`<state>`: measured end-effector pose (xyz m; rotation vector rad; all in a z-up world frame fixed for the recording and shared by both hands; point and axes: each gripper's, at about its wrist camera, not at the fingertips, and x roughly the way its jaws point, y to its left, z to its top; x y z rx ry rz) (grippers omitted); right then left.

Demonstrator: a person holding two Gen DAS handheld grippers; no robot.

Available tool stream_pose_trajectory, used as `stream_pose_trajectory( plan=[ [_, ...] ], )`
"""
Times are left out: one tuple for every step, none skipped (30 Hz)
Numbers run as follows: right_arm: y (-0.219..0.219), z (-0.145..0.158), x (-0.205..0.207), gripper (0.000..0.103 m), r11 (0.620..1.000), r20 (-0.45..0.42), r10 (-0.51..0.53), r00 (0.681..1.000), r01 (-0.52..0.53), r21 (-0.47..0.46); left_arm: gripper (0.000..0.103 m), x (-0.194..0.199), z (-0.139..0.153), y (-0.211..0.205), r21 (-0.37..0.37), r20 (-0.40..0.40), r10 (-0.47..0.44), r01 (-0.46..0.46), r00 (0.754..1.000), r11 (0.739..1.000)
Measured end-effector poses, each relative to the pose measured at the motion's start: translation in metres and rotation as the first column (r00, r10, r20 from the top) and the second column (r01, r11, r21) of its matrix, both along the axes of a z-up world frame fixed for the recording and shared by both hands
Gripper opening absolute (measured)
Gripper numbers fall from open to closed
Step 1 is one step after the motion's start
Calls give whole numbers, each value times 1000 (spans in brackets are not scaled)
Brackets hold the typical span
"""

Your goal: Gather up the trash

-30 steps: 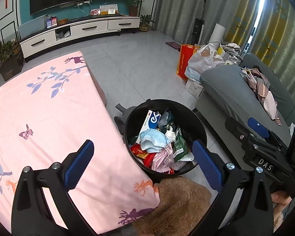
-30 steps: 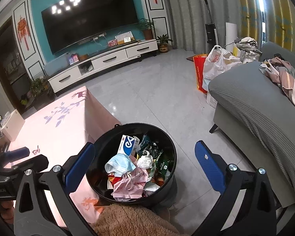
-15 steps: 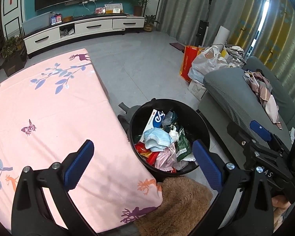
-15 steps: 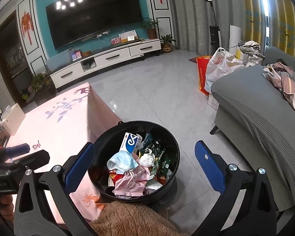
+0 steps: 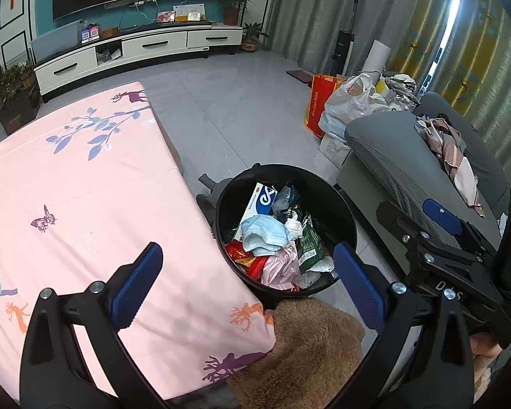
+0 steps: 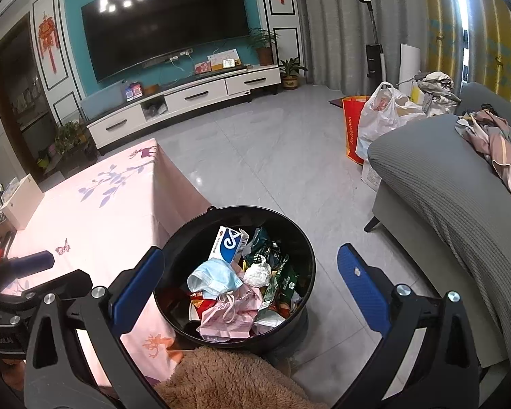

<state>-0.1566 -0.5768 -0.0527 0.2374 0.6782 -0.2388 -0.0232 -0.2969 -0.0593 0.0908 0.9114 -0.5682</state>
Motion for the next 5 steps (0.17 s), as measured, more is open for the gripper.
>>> stream_pose_trajectory(
  plan=[
    [1, 0, 0, 100, 1000, 0, 1, 1000, -1, -3, 100, 0, 0, 0, -2, 0, 1, -1, 1000, 1000],
    [1, 0, 0, 100, 1000, -1, 1, 1000, -1, -5, 100, -1, 0, 0, -4, 1, 2, -2, 1000, 1000],
    [2, 0, 0, 100, 1000, -2, 2, 1000, -2, -6, 100, -1, 0, 0, -6, 2, 3, -3, 1000, 1000],
    [2, 0, 0, 100, 1000, -3, 2, 1000, -2, -6, 100, -1, 1, 0, -8, 2, 4, -4, 1000, 1000],
    [2, 0, 1, 100, 1000, -4, 2, 1000, -2, -7, 100, -1, 1, 1, -10, -2, 4, -4, 1000, 1000]
  ],
)
